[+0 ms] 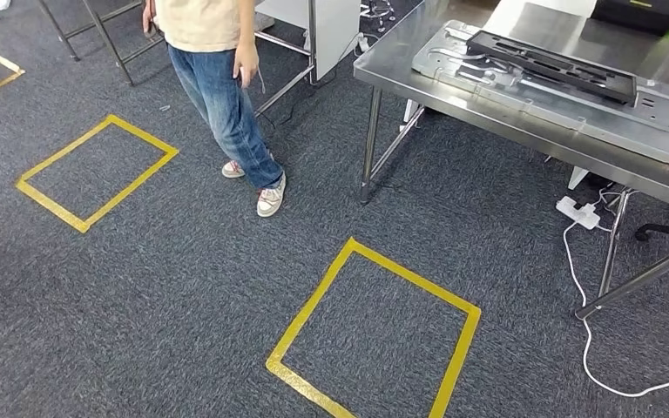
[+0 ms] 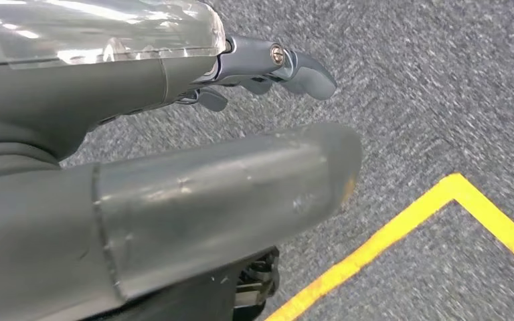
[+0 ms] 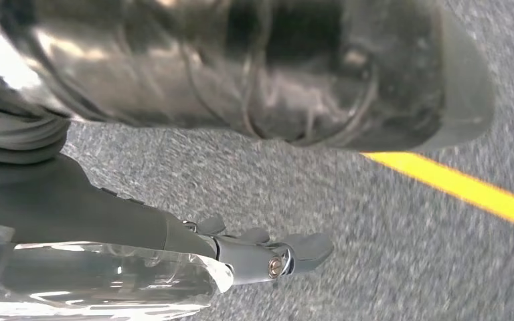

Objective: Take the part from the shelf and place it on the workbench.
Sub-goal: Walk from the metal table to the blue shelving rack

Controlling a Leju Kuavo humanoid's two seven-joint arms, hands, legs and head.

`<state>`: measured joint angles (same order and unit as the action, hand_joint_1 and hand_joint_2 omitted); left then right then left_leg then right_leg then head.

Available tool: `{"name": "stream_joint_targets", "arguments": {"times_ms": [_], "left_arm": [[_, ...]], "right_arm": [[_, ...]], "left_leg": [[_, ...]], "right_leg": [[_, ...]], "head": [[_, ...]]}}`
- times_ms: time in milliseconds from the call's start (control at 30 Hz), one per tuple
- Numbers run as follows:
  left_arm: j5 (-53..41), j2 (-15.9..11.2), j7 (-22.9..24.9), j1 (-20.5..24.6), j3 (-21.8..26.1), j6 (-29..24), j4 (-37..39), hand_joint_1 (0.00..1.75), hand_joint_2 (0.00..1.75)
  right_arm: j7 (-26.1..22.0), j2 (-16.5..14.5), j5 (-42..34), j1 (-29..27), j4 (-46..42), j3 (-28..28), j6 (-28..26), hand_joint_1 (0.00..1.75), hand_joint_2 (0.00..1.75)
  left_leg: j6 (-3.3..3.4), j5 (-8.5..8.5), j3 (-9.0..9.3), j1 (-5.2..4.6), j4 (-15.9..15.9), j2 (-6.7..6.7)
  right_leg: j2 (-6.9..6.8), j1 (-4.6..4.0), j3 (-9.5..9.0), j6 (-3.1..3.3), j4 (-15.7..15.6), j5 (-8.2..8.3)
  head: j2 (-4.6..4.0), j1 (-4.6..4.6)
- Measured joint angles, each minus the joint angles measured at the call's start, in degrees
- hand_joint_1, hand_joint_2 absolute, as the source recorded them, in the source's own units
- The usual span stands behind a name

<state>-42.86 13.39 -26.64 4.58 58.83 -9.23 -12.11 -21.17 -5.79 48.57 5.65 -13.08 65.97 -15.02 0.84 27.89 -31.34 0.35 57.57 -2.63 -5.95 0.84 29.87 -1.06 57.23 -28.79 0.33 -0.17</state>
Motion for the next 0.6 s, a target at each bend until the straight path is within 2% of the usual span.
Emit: {"name": "stream_joint_targets", "arguments": {"times_ms": [33,67,100,133,167,200,233,267,300,333,367,400,433,467,500,533,567,600], "left_arm": [[-0.19,-0.14,0.17,-0.09,0.05,-0.02,0.0,0.0,0.0],[-0.38,-0.29,0.42,-0.19,0.09,-0.07,0.0,0.0,0.0],[-0.59,-0.44,0.69,-0.26,0.13,-0.14,0.0,0.0,0.0],[-0.73,-0.56,0.96,-0.26,0.15,-0.24,0.0,0.0,0.0],[-0.83,-0.67,1.17,-0.26,0.16,-0.34,0.0,0.0,0.0],[-0.9,-0.78,1.31,-0.24,0.17,-0.42,0.0,0.0,0.0],[-0.92,-0.88,1.42,-0.25,0.18,-0.5,0.0,0.0,0.0],[-0.91,-0.98,1.56,-0.27,0.21,-0.62,0.0,0.0,0.0],[-0.86,-1.07,1.8,-0.31,0.26,-0.85,0.0,0.0,0.0],[-0.77,-1.13,2.18,-0.33,0.33,-1.2,0.0,0.0,0.0],[-0.66,-1.19,2.65,-0.34,0.42,-1.64,0.0,0.0,0.0],[-0.57,-1.23,3.14,-0.33,0.53,-2.1,0.0,0.0,0.0],[-0.51,-1.31,3.63,-0.31,0.64,-2.53,-0.01,0.0,0.0],[-0.52,-1.39,4.07,-0.32,0.73,-2.87,-0.01,0.0,0.0],[-0.59,-1.49,4.53,-0.38,0.82,-3.11,-0.02,0.0,0.0],[-0.68,-1.64,5.0,-0.48,0.9,-3.25,-0.02,0.0,0.0],[-0.76,-1.77,5.42,-0.6,0.97,-3.3,-0.02,0.0,0.0],[-0.81,-1.89,5.78,-0.67,1.06,-3.26,-0.02,0.0,0.0]], "right_arm": [[0.44,-0.17,0.21,0.11,0.05,-0.16,-0.18,0.0,0.0],[0.94,-0.33,0.42,0.21,0.1,-0.31,-0.36,0.0,0.0],[1.42,-0.45,0.61,0.25,0.15,-0.41,-0.52,0.0,0.0],[1.87,-0.51,0.79,0.23,0.19,-0.5,-0.64,0.0,0.0],[2.23,-0.54,0.92,0.15,0.23,-0.56,-0.73,0.0,0.0],[2.47,-0.55,0.99,0.01,0.27,-0.61,-0.8,0.0,0.0],[2.67,-0.56,1.03,-0.14,0.31,-0.65,-0.83,0.0,0.0],[2.88,-0.57,1.01,-0.26,0.36,-0.7,-0.85,0.0,0.0],[3.17,-0.61,0.98,-0.33,0.4,-0.78,-0.85,0.0,0.0],[3.57,-0.67,0.96,-0.36,0.44,-0.86,-0.9,0.0,0.0],[4.04,-0.75,0.93,-0.37,0.49,-0.94,-1.01,0.0,0.0],[4.49,-0.85,0.91,-0.38,0.52,-1.0,-1.15,0.0,0.0],[4.83,-0.99,0.88,-0.4,0.56,-1.04,-1.31,0.0,0.0],[4.99,-1.14,0.85,-0.41,0.59,-1.05,-1.43,0.0,0.0],[4.98,-1.31,0.81,-0.38,0.61,-1.05,-1.49,0.0,0.0],[4.8,-1.53,0.79,-0.34,0.63,-1.07,-1.51,0.0,0.0],[4.6,-1.77,0.79,-0.27,0.63,-1.09,-1.53,0.0,0.0],[4.42,-1.98,0.84,-0.21,0.63,-1.1,-1.59,0.0,0.0]], "left_leg": [[0.34,-0.16,0.05,0.09,-0.08,0.53],[0.7,-0.37,0.06,0.19,-0.31,1.04],[1.09,-0.63,0.1,0.35,-0.55,1.53],[1.44,-0.88,0.16,0.51,-0.75,2.02],[1.67,-1.02,0.01,0.48,-0.79,2.5],[1.83,-1.12,-0.11,0.42,-0.77,3.05],[1.89,-1.17,-0.18,0.35,-0.74,3.69],[1.92,-1.19,-0.19,0.28,-0.69,4.4],[1.92,-1.18,-0.18,0.23,-0.61,5.16],[1.88,-1.16,-0.13,0.22,-0.51,5.96],[1.81,-1.12,-0.11,0.23,-0.4,6.71],[1.62,-1.07,-0.19,0.15,-0.21,7.39],[1.33,-1.07,-0.37,0.15,-0.06,8.05],[0.95,-1.12,-0.61,0.2,0.04,8.63],[0.49,-1.24,-0.84,0.29,0.04,9.26],[0.01,-1.38,-1.05,0.39,-0.03,9.83],[-0.37,-1.3,-1.26,0.4,0.23,9.42],[-0.68,-0.72,-1.72,0.33,1.1,8.27]], "right_leg": [[-0.36,0.01,-0.1,-0.27,-0.05,-0.05],[-0.01,0.13,-0.14,-0.53,0.23,-0.45],[0.98,0.28,0.22,-0.75,1.37,-1.47],[2.35,0.42,1.11,-0.92,3.63,-3.12],[3.92,0.52,2.55,-1.03,7.05,-5.15],[4.91,0.55,4.32,-1.09,10.89,-7.04],[5.37,0.52,5.83,-1.12,14.06,-8.15],[5.57,0.5,6.67,-1.11,15.62,-8.12],[5.7,0.49,6.51,-1.03,14.98,-6.91],[6.04,0.5,5.39,-0.87,12.27,-4.81],[7.05,0.51,3.77,-0.63,8.38,-2.59],[8.44,0.56,2.24,-0.38,4.79,-1.04],[9.59,0.57,1.16,-0.2,2.24,-0.23],[10.38,0.51,0.68,-0.04,1.02,-0.14],[10.35,0.41,0.59,0.08,0.81,-0.31],[9.71,0.42,0.53,0.3,0.64,-0.23],[9.02,0.47,0.4,0.62,0.36,-0.07],[8.32,0.56,0.25,1.03,0.05,0.09]], "head": [[0.0,-0.01],[0.0,0.02],[0.0,0.03],[0.0,0.05],[0.0,0.08],[0.0,0.08],[0.0,0.08],[0.0,0.08],[0.0,0.08],[0.0,0.08],[0.0,0.08],[0.0,0.08],[0.0,0.08],[0.0,0.07],[0.0,0.07],[0.0,0.06],[0.0,0.06],[0.0,0.02]]}}
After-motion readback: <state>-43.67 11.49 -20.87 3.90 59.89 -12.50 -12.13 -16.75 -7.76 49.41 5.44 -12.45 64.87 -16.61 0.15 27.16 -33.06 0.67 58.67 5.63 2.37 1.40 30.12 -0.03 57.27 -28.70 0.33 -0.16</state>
